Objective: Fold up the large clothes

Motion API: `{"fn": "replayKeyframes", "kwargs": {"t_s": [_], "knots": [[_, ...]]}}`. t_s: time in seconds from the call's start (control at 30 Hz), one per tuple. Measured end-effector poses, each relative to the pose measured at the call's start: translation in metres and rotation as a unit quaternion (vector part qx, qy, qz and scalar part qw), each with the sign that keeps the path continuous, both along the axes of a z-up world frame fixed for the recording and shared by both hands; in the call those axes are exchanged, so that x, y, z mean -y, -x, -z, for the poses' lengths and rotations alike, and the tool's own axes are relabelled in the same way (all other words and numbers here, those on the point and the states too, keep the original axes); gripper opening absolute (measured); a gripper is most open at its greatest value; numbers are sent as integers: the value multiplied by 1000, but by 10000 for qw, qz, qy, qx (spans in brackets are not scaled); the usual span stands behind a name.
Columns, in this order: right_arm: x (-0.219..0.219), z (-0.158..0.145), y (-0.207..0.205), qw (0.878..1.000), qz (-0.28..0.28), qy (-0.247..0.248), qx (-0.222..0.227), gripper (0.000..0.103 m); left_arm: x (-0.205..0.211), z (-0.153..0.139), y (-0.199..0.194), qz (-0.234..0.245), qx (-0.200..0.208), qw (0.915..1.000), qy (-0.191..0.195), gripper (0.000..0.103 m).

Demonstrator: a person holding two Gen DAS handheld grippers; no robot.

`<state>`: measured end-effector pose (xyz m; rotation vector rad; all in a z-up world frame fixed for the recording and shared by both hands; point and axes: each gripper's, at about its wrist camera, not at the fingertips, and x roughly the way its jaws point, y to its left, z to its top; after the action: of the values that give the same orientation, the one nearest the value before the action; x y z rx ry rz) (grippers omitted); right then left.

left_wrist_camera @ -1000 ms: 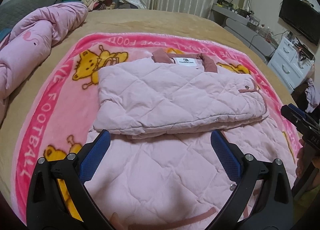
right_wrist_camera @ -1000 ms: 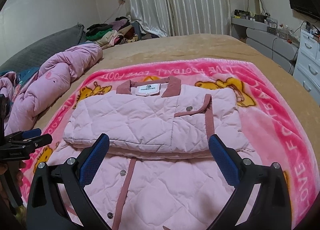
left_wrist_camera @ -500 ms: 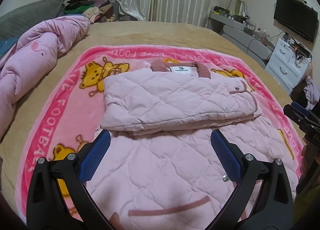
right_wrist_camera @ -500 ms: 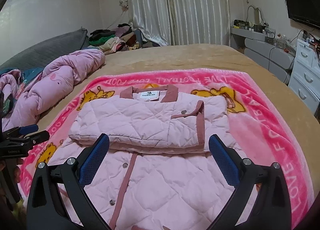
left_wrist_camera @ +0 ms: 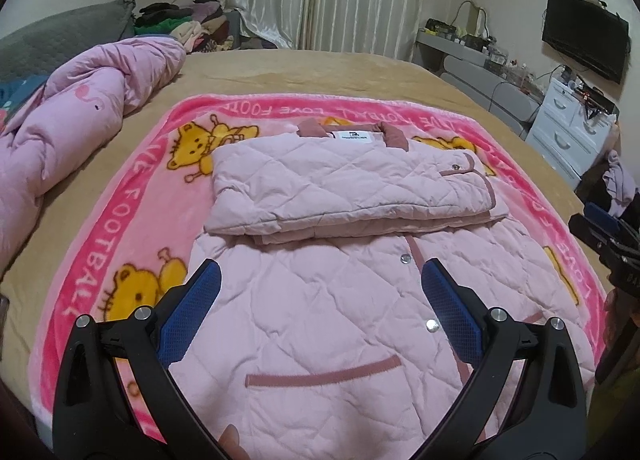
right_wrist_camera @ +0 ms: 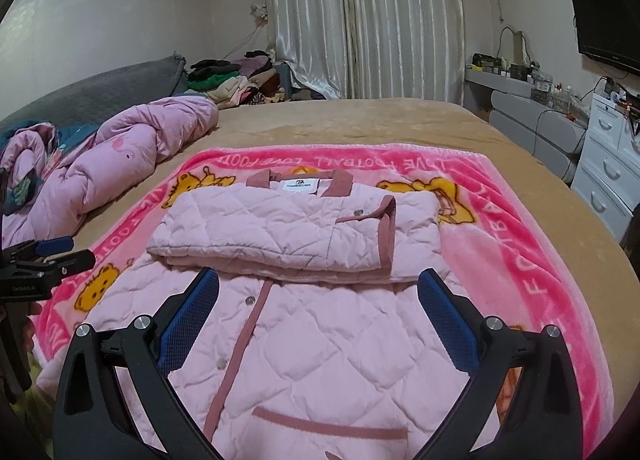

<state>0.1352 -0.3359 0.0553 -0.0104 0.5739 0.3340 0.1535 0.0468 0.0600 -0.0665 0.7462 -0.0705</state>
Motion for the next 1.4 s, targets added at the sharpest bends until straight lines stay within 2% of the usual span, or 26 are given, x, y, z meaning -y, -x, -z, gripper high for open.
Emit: {"fn": "replayKeyframes", "kwargs": {"t_s": [0.47, 0.87, 1.4], "knots": [[19, 5, 33, 10000, 5, 39, 64, 99, 5, 10, 44, -57, 133, 9998, -155, 94], [42, 27, 50, 9995, 212, 63, -207, 99, 13, 30, 69, 34, -77, 9993, -360, 94], [37, 45, 59, 9989, 1, 117, -454, 99, 5, 52, 88, -11, -302, 9988, -386, 94]]}}
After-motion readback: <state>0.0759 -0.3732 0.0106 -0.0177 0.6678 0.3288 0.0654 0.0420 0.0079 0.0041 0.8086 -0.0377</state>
